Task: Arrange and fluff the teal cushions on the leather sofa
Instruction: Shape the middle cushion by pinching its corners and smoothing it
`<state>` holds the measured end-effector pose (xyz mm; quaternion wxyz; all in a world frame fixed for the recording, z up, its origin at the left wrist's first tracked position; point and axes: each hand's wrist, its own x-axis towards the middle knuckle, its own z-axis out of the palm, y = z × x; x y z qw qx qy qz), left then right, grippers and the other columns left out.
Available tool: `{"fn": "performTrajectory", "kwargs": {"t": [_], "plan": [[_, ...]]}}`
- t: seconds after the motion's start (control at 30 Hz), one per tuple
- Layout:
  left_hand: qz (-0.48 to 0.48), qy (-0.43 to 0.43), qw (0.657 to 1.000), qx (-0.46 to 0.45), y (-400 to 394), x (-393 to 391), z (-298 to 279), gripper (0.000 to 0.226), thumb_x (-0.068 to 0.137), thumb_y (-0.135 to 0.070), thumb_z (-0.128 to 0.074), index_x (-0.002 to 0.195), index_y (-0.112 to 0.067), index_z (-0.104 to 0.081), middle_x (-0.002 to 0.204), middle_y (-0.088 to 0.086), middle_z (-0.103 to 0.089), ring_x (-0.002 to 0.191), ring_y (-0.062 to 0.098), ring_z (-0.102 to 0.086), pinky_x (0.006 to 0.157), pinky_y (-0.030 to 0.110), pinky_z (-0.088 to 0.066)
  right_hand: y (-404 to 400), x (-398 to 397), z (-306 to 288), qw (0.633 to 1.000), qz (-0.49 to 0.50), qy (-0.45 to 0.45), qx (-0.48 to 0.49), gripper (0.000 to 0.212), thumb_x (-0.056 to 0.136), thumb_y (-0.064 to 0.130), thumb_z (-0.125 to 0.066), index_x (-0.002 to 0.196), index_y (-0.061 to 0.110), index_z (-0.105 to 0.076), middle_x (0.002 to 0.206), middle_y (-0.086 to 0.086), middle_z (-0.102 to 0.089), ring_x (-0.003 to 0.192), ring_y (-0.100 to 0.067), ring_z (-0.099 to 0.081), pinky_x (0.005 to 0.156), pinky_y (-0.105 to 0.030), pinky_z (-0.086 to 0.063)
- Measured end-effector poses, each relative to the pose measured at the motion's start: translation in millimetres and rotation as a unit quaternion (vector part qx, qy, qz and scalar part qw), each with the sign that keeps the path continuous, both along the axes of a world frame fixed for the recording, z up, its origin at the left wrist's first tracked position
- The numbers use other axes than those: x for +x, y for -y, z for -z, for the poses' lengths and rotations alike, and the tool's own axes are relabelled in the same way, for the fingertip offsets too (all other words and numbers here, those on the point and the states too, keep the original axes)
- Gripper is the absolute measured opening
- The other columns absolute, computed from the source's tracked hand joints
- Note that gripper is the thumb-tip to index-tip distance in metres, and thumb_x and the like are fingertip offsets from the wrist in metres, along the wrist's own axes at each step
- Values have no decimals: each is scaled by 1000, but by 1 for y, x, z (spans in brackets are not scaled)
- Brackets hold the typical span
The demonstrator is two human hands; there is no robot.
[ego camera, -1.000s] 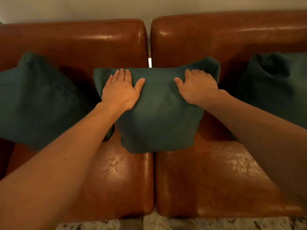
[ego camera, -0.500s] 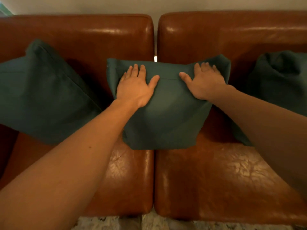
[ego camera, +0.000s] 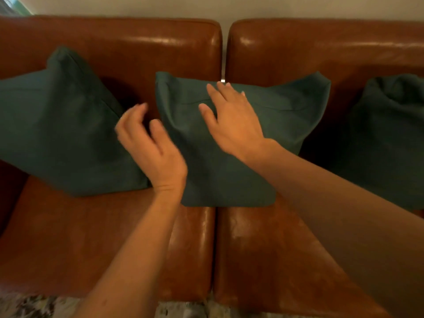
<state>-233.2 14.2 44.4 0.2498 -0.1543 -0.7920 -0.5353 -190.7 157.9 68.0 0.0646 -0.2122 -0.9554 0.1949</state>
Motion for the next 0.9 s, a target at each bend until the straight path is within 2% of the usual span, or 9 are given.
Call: {"fn": "performTrajectory", "kwargs": {"t": [0.1, 0.17, 0.27, 0.37, 0.47, 0.6, 0.7, 0.83, 0.9], "plan": [[-23, 291, 937, 192, -3, -31, 41, 47, 97, -30, -39, 133, -2, -50, 131, 8, -52, 121, 17, -50, 109, 30, -37, 1, -11, 12, 999, 5, 17, 49, 61, 101, 52, -27, 152, 19, -27, 159, -7, -25, 149, -23, -14, 120, -46, -6], [42, 422, 882, 206, -13, -52, 67, 58, 92, -47, -40, 134, -9, -53, 136, 6, -56, 127, 18, -51, 112, 38, -36, 2, -13, 17, 997, 16, 17, 70, 61, 101, 53, -26, 152, 20, -28, 159, -7, -26, 149, -22, -14, 120, -46, -5], [98, 485, 854, 162, -23, -55, 94, 73, 80, -72, -37, 128, -21, -60, 126, -6, -64, 119, 12, -57, 108, 36, -40, 1, -13, 23, 997, 28, 10, 75, 60, 101, 53, -26, 152, 21, -29, 159, -7, -26, 149, -22, -14, 120, -44, -4], [67, 551, 815, 166, -11, -42, 131, 81, 75, -81, -37, 125, -23, -62, 124, -7, -62, 120, 14, -56, 109, 37, -39, -1, -14, 27, 996, 35, 4, 77, 60, 100, 53, -26, 152, 23, -29, 159, -7, -26, 149, -21, -14, 121, -42, -4], [65, 581, 797, 155, 10, -24, 187, 101, 59, -89, -43, 137, -25, -52, 140, -9, -52, 130, 12, -47, 115, 36, -31, -3, -12, 32, 996, 37, 0, 77, 60, 100, 54, -26, 152, 23, -29, 159, -7, -26, 150, -21, -14, 121, -41, -4], [109, 611, 774, 126, 30, -6, 223, 53, 97, -49, -39, 141, -21, -46, 144, -12, -44, 131, 6, -41, 114, 26, -27, -4, -7, 36, 996, 42, -15, 74, 60, 100, 53, -27, 152, 23, -30, 159, -7, -26, 149, -21, -15, 121, -41, -5], [68, 649, 735, 185, 28, -18, 219, 41, 104, -37, -31, 122, -13, -59, 137, 3, -52, 125, 16, -49, 106, 29, -37, -5, -6, 34, 997, 47, -13, 67, 60, 100, 53, -27, 152, 24, -29, 159, -7, -26, 149, -20, -15, 121, -41, -5], [86, 504, 801, 311, 9, -50, 138, 48, 103, -41, -32, 137, -11, -49, 142, 7, -50, 129, 19, -49, 110, 35, -38, -2, -6, 35, 996, 53, -14, 75, 60, 100, 53, -26, 152, 23, -29, 159, -7, -26, 149, -21, -15, 121, -41, -6], [113, 476, 828, 272, -12, -58, 116, 49, 102, -47, -31, 134, -19, -54, 137, 1, -56, 125, 14, -53, 108, 32, -40, -3, -8, 37, 995, 55, -15, 80, 60, 100, 54, -26, 152, 23, -30, 159, -7, -27, 149, -21, -16, 121, -41, -6]]}}
